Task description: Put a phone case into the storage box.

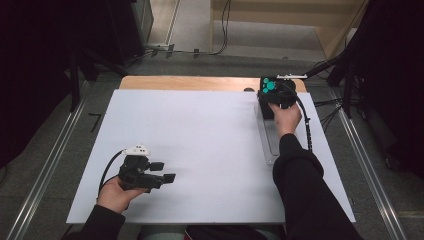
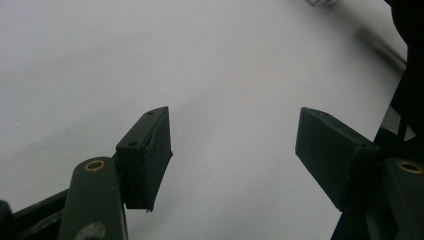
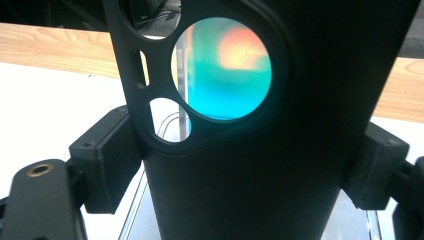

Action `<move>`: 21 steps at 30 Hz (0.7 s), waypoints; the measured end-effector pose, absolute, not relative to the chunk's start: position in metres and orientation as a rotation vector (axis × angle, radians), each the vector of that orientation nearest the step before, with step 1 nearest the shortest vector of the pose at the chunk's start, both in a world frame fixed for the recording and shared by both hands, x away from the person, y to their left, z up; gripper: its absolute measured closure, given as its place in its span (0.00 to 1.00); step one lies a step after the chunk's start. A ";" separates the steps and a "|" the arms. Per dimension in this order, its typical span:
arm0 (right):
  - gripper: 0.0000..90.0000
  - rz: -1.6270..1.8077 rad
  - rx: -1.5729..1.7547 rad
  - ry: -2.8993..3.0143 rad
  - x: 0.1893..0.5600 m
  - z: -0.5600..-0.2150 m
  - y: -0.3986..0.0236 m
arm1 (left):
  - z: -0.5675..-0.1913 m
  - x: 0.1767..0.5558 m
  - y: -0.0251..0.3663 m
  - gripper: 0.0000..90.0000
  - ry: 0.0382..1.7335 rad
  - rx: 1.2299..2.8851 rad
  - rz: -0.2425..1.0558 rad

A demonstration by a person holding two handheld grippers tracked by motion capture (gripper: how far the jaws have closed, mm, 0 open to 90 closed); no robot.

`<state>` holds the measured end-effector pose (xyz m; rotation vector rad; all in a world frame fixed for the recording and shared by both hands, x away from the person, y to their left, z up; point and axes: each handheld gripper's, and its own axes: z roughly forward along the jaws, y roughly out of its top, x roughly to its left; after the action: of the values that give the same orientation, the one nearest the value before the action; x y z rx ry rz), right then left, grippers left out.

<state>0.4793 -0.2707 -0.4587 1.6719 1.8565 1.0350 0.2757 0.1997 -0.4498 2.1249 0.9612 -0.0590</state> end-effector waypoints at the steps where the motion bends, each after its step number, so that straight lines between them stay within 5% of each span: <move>1: 0.15 1.034 1.672 1.859 0.479 -0.458 -0.271 | -0.450 0.276 0.200 0.34 0.963 2.124 -0.059; 21: 0.00 1.023 1.677 1.837 0.477 -0.454 -0.275 | -0.450 0.276 0.201 0.34 0.969 2.121 -0.059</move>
<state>0.4773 -0.2747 -0.4544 1.6771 1.8367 1.0229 0.2760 0.2009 -0.4502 2.1209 0.9686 -0.0586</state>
